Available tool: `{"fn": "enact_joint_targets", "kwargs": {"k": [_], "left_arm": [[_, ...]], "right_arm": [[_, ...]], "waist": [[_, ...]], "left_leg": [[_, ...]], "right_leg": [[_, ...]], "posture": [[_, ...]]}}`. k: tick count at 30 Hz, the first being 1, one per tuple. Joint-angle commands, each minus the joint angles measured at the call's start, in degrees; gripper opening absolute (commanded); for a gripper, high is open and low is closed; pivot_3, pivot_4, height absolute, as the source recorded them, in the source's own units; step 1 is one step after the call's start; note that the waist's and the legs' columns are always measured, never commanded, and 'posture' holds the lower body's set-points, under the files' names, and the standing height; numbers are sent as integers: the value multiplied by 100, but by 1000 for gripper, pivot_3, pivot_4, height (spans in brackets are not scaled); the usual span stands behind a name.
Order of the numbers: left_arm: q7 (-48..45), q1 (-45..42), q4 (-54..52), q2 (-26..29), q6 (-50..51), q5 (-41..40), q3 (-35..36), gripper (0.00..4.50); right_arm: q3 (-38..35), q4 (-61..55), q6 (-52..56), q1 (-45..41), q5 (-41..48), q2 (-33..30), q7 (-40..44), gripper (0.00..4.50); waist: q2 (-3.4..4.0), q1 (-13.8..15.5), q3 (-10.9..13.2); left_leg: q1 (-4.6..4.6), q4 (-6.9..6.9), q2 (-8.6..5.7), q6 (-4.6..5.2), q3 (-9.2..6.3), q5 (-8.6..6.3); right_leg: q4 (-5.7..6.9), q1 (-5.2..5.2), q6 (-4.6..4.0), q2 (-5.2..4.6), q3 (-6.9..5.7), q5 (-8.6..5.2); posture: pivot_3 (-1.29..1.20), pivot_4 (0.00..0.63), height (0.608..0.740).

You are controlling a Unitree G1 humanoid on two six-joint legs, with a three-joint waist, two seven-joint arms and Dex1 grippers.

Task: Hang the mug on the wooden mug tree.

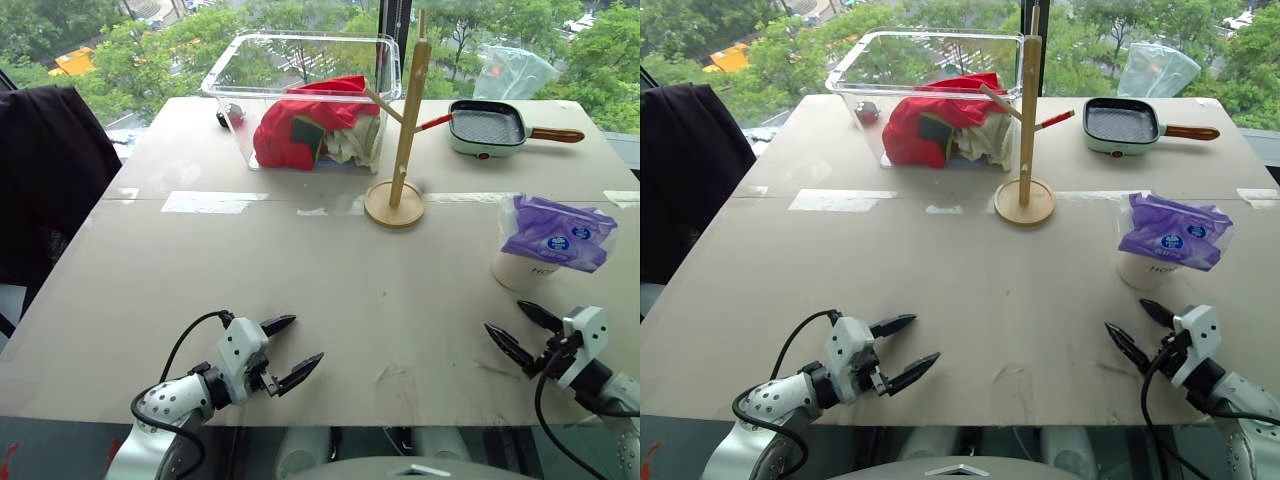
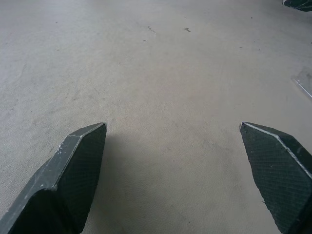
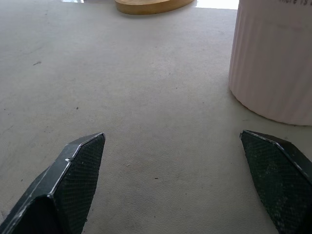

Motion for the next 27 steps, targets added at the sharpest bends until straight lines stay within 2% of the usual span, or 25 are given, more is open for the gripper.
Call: {"fn": "enact_joint_targets", "kwargs": {"k": [1,13,20,24,27], "left_arm": [[-32,-93,355,64,86,99,-23,4479],[-404,-377,545,41,-26,-146,-71,4479],[-652,-528,387,117,95,-359,-114,4479],[-1187,-980,8,380,343,-700,-236,4479],[-1372,-1775,-356,469,882,-1127,-368,4479]], "right_arm": [[-178,-38,-196,77,-18,-47,77,4500],[-203,-115,-538,200,-166,-44,25,4500],[-462,-387,-717,467,-197,-18,-142,4500],[-742,-1042,-867,844,-240,20,-351,4500],[-1026,-2246,-606,1051,-62,-71,-671,4500]], "waist": [[1,3,0],[16,102,-8],[17,110,-6],[9,97,7],[5,94,26]], "left_leg": [[0,0,0,0,0,0],[0,2,-3,0,-1,0],[-4,2,-6,0,-4,0],[-10,2,-6,0,-6,0],[-26,1,-3,0,-6,0]], "right_leg": [[0,0,0,0,0,0],[0,-1,0,-2,-4,0],[-3,-1,1,-7,-6,-1],[-3,-3,1,-3,-8,-1],[-2,-18,1,3,-9,-1]], "posture": [[0,150,740],[0,150,740],[0,150,740],[0,150,740],[0,150,740]]}}
